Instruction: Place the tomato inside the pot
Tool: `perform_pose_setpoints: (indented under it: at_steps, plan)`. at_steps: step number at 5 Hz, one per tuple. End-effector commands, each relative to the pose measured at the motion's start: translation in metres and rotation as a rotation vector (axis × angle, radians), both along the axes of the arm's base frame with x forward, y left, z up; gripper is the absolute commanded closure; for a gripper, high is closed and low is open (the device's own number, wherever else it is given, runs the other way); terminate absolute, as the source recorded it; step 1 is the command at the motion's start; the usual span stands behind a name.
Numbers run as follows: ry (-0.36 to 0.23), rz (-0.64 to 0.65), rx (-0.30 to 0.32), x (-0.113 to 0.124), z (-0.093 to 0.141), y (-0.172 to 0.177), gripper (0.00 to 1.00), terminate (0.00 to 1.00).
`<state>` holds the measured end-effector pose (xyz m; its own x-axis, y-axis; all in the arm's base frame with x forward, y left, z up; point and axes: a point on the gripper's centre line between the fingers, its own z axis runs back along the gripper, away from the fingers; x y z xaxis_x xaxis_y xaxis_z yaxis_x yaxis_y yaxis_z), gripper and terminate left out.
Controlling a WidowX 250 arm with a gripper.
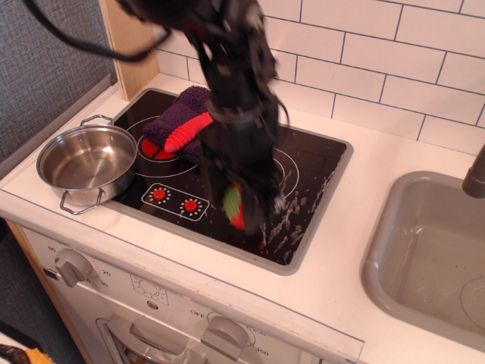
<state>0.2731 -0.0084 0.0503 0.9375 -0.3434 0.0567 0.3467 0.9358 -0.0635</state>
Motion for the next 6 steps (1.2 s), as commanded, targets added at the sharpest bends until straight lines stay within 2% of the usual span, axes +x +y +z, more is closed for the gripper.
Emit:
perform_pose_setpoints:
  at_steps: [1, 2, 4, 5, 6]
  plan:
    - [-0.171, 0.301, 0.044, 0.003, 0.065, 0.093, 1.00, 0.00]
    - [-0.139, 0.411, 0.070, -0.004, 0.058, 0.133, 1.00, 0.00]
    - [-0.020, 0.479, 0.112, -0.017, 0.027, 0.171, 1.00, 0.00]
    - [0.004, 0.489, 0.102, -0.021, 0.021, 0.173, 0.00, 0.00]
    - [0.004, 0.456, 0.104, -0.020, 0.020, 0.166, 0.00, 0.00]
